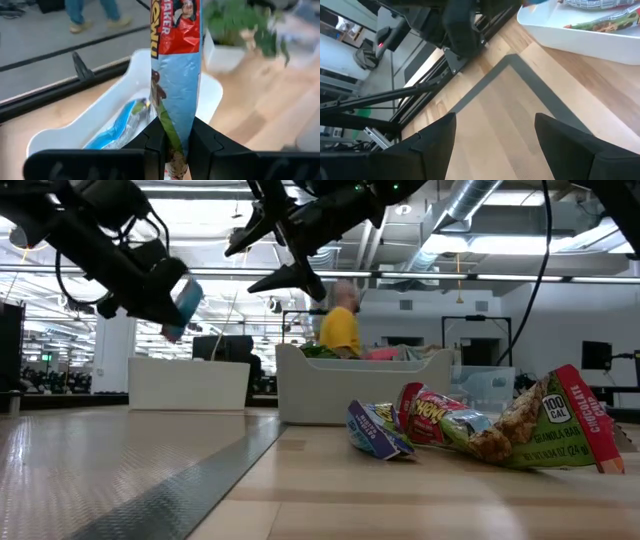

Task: Pick and place Granola Bars by type
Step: Put the red granola bar into the white bin

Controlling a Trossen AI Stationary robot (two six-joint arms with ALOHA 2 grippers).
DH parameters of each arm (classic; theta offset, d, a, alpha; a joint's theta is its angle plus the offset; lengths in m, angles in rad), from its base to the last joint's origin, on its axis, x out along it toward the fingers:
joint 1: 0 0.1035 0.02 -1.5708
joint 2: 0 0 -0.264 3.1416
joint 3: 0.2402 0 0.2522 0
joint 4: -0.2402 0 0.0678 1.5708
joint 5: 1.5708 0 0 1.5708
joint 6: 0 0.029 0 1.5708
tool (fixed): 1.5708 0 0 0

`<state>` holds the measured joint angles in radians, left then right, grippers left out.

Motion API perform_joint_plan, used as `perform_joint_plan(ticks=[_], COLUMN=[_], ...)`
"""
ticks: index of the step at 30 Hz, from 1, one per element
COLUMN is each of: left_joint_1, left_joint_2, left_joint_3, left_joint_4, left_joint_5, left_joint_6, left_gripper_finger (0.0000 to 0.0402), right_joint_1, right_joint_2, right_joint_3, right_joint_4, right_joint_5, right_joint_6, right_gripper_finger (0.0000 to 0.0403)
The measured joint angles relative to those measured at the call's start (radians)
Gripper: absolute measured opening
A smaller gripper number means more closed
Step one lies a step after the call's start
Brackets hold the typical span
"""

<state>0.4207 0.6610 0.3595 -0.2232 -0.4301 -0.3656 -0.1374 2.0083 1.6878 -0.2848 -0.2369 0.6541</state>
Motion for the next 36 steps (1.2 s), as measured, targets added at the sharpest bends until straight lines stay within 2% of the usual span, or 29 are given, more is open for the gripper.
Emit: perform_joint_plan(ticks=[5,12,16,23,26,28,31,36], left_joint_1=[0.061,0.120,0.152,0.187,0.191,0.190,0.185,0.156], left_joint_2=[0.049,0.125,0.149,0.150,0.150,0.149,0.148,0.147], left_joint_3=[0.000,0.000,0.000,0.000,0.006,0.028,0.076,0.165], left_joint_4=[-0.006,-0.013,-0.033,-0.015,0.006,0.043,0.130,0.289], left_joint_5=[0.110,0.104,0.105,0.120,0.218,0.302,0.478,0.765], left_joint_6=[0.084,0.112,0.125,0.129,0.088,0.068,0.056,0.006], left_gripper_finger=[0.0043,0.0051,0.0082,0.0165,0.0189,0.0199,0.0205,0.0204], right_joint_1=[0.013,0.026,0.033,0.041,0.048,0.053,0.067,0.123], right_joint_2=[0.000,0.000,0.000,0.000,0.000,-0.004,-0.026,-0.087], right_joint_3=[0.000,0.000,0.000,0.000,0.000,0.000,0.000,0.001], right_joint_4=[0.000,-0.003,-0.010,-0.037,-0.037,-0.042,-0.068,-0.214], right_joint_5=[-0.001,-0.001,-0.001,-0.002,-0.008,-0.050,-0.097,-0.098], right_joint_6=[0.003,0.014,0.027,0.027,0.027,0.035,0.058,0.087], right_gripper_finger=[0.0265,0.0265,0.0265,0.0265,0.0265,0.0265,0.0265,0.0265])
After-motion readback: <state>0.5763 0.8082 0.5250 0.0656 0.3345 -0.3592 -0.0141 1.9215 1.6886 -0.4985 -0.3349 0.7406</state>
